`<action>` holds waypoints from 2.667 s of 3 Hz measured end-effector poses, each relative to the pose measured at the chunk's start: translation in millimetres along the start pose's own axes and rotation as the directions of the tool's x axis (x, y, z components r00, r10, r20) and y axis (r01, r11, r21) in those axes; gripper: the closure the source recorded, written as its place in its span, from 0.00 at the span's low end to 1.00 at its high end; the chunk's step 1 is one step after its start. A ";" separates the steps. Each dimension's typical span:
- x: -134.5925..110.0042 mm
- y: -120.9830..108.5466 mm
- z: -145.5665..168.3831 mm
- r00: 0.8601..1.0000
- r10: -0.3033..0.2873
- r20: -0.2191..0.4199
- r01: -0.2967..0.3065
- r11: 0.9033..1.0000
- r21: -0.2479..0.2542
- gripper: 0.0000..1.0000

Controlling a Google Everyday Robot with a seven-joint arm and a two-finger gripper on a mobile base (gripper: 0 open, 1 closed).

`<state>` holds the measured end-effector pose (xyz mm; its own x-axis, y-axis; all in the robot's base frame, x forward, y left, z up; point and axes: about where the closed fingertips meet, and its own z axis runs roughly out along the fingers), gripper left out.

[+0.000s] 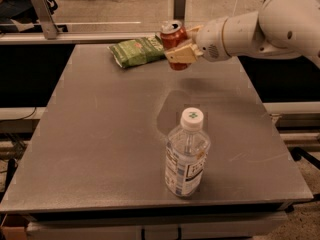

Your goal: Move coke can near green jalapeno chip bag

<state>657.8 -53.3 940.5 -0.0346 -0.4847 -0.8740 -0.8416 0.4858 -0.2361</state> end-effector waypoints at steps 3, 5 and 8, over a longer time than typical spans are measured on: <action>59.5 -96.1 -4.8 0.989 0.112 0.095 -0.123 0.986 0.117 1.00; 65.6 -105.2 34.6 0.975 0.166 0.151 -0.174 0.984 0.039 0.82; 64.2 -102.6 64.8 0.960 0.208 0.187 -0.206 0.978 -0.031 0.12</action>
Offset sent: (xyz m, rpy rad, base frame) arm 0.0903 -0.1121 -0.0256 0.1537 -0.0435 -0.1897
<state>776.8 -87.1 881.2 -0.1079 -0.2285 -0.9675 -0.8324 0.5529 -0.0378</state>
